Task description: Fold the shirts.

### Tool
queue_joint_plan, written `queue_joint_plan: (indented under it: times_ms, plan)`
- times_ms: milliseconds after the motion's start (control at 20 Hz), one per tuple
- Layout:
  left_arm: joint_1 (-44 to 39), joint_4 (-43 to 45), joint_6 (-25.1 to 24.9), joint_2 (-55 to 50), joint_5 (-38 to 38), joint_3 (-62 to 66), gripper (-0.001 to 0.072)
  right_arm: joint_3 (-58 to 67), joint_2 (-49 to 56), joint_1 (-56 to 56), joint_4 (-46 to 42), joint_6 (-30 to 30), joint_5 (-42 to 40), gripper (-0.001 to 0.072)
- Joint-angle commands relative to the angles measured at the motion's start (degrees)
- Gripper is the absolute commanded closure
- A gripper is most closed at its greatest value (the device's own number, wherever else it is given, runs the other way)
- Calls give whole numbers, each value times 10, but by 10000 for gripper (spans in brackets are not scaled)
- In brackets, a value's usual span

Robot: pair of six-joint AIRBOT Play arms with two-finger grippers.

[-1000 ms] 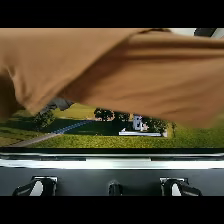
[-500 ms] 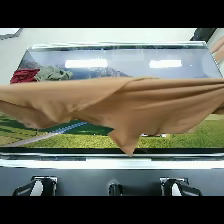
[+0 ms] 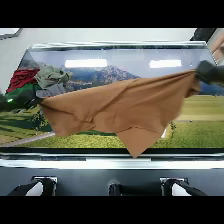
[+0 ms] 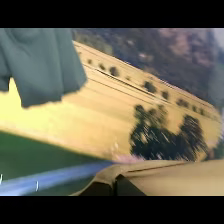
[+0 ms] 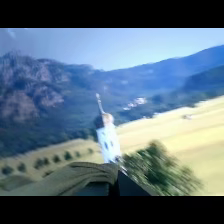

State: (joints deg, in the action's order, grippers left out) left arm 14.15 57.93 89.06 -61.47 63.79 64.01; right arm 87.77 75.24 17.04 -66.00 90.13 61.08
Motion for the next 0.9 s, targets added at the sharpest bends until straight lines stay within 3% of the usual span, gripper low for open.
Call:
queue_joint_plan:
  times_ms: [0, 150, 300, 350, 400, 450, 550, 700, 800, 850]
  plan:
    - [-10, -68, -60, -208, -73, 50, 677, 0, 176, -4, 205, -25, -122, 675]
    - [-11, -169, -134, -326, -52, 97, 677, 0, 262, -17, 294, -25, -83, 674]
    - [-8, -200, -148, -344, -43, 105, 674, 2, 275, -24, 292, -23, -28, 664]
    - [1, -199, -150, -338, -22, 114, 519, 4, 264, -16, 292, -19, -9, 506]
    - [15, -197, -156, -334, 16, 129, 223, 10, 251, -3, 287, -21, 17, 296]
    - [33, -183, -156, -331, 68, 150, 114, 17, 235, 14, 268, -23, 53, 216]
    - [66, -103, -142, -314, 154, 174, 130, 27, 191, 52, 157, -18, 152, 217]
    - [79, 94, -89, -256, 174, 105, 133, 20, 148, 75, -62, 7, 279, 217]
    - [80, 97, -102, -233, 148, 16, 138, -7, 146, 75, -80, 14, 308, 215]
    - [80, 89, -117, -232, 124, -23, 230, -29, 146, 73, -57, 11, 308, 215]
